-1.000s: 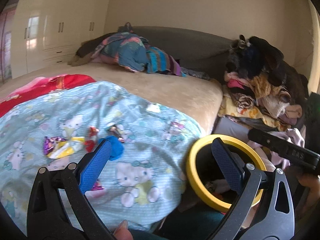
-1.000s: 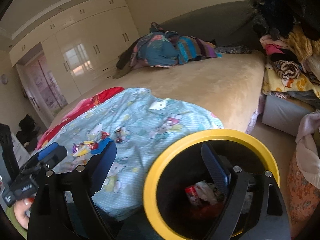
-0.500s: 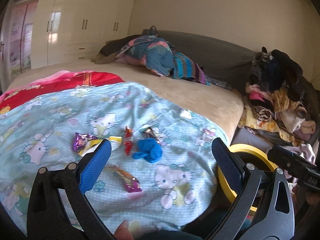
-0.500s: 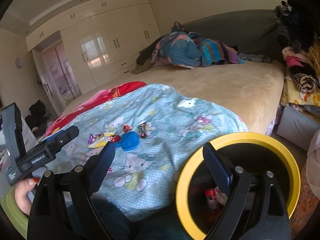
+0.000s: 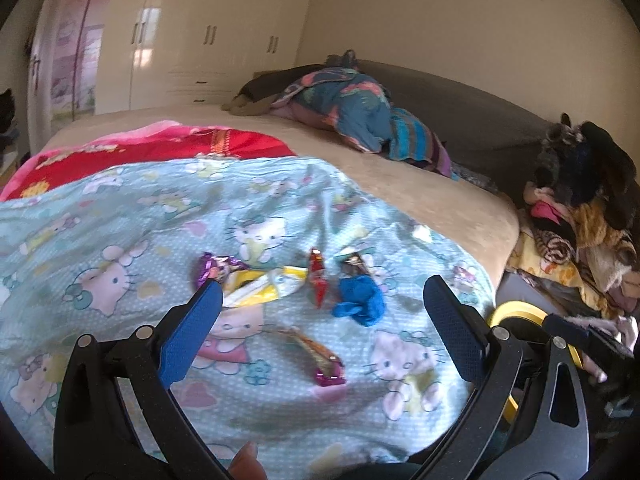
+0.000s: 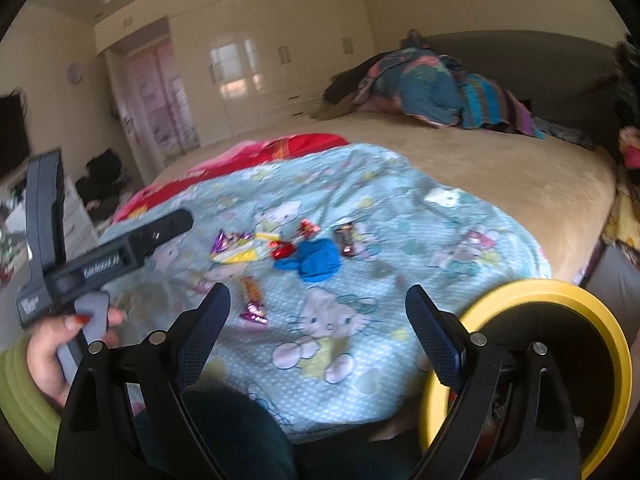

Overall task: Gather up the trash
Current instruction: 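Move both tools back over the wrappers on the blanket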

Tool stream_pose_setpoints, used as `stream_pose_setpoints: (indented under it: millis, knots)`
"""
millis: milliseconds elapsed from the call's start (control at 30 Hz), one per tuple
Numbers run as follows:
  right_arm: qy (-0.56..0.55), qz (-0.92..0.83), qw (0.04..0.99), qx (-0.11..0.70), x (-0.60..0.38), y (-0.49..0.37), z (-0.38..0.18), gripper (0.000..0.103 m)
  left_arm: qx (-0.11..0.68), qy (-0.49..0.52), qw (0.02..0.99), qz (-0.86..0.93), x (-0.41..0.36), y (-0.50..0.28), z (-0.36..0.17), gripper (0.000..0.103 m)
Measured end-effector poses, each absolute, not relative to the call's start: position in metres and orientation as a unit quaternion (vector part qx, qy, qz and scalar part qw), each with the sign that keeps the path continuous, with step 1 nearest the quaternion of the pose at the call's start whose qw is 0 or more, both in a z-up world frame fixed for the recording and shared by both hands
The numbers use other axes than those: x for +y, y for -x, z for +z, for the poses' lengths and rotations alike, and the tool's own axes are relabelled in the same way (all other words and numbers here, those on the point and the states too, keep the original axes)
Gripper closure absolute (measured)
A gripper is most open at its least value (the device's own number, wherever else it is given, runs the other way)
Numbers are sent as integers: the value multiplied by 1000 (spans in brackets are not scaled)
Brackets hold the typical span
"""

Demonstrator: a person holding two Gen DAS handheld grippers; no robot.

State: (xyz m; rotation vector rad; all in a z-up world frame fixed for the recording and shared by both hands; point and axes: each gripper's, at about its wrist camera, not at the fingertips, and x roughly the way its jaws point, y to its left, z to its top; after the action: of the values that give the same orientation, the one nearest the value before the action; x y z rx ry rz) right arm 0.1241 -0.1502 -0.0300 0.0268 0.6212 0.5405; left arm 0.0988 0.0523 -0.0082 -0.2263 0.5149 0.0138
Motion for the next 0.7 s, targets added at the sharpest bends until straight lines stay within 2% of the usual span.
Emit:
stream_pose_setpoints:
  millis: [433, 500, 700]
  knots:
    - [40, 334, 869, 363, -79, -160, -71, 17, 284, 185, 939, 57, 119, -104, -42, 11]
    - [52, 343, 861, 373, -68, -165, -78, 17, 291, 195, 935, 59, 125, -106, -49, 14]
    - [78, 360, 838, 404, -41, -183, -95, 23, 314, 236, 918, 54, 138, -117, -70, 31]
